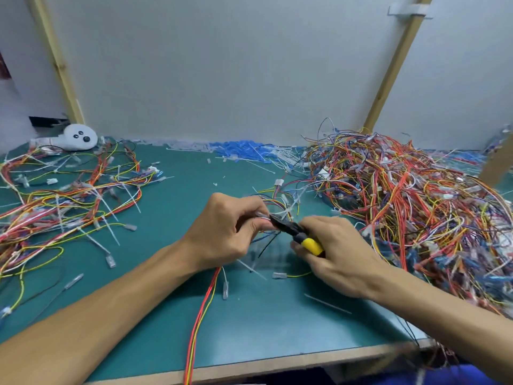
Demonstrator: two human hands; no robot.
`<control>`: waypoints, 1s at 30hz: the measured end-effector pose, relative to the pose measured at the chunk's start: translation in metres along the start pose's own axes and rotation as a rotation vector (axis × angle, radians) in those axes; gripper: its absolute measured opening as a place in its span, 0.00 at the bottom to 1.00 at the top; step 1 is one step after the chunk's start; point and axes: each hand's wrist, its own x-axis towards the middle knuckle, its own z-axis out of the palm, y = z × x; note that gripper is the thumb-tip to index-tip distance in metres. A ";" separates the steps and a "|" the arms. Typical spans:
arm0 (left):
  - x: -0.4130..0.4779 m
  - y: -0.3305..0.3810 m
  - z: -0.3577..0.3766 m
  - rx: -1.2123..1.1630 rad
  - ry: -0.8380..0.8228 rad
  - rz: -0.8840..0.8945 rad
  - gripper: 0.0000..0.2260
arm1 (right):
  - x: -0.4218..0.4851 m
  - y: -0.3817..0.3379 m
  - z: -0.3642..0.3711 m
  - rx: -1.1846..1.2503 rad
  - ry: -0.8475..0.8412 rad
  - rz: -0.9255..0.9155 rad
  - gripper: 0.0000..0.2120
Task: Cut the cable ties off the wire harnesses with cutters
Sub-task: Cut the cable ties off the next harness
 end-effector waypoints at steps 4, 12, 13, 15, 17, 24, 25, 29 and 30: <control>0.000 0.002 0.001 -0.012 0.008 -0.009 0.05 | 0.000 0.006 0.002 0.061 0.046 -0.021 0.09; 0.000 0.000 0.003 -0.028 0.015 -0.042 0.07 | 0.007 0.018 0.007 0.070 0.051 -0.059 0.11; 0.000 0.000 0.003 -0.033 0.022 -0.051 0.07 | 0.008 0.018 0.007 0.060 0.060 -0.066 0.11; 0.001 0.000 0.003 -0.022 0.033 -0.062 0.06 | 0.010 0.016 0.008 0.031 0.051 -0.096 0.06; 0.001 -0.001 0.002 0.000 0.034 -0.066 0.06 | 0.011 0.015 0.009 0.034 0.041 -0.094 0.08; 0.002 0.002 0.000 -0.010 0.069 -0.073 0.05 | 0.021 0.013 0.014 0.066 0.096 -0.089 0.12; 0.002 0.002 0.000 -0.016 0.074 -0.079 0.05 | 0.022 0.012 0.015 0.058 0.088 -0.091 0.11; 0.002 -0.001 0.000 -0.046 0.089 -0.113 0.07 | 0.029 0.013 0.010 0.036 0.060 -0.098 0.13; 0.001 -0.003 0.001 -0.064 0.092 -0.130 0.08 | 0.030 0.013 0.009 0.018 0.054 -0.107 0.12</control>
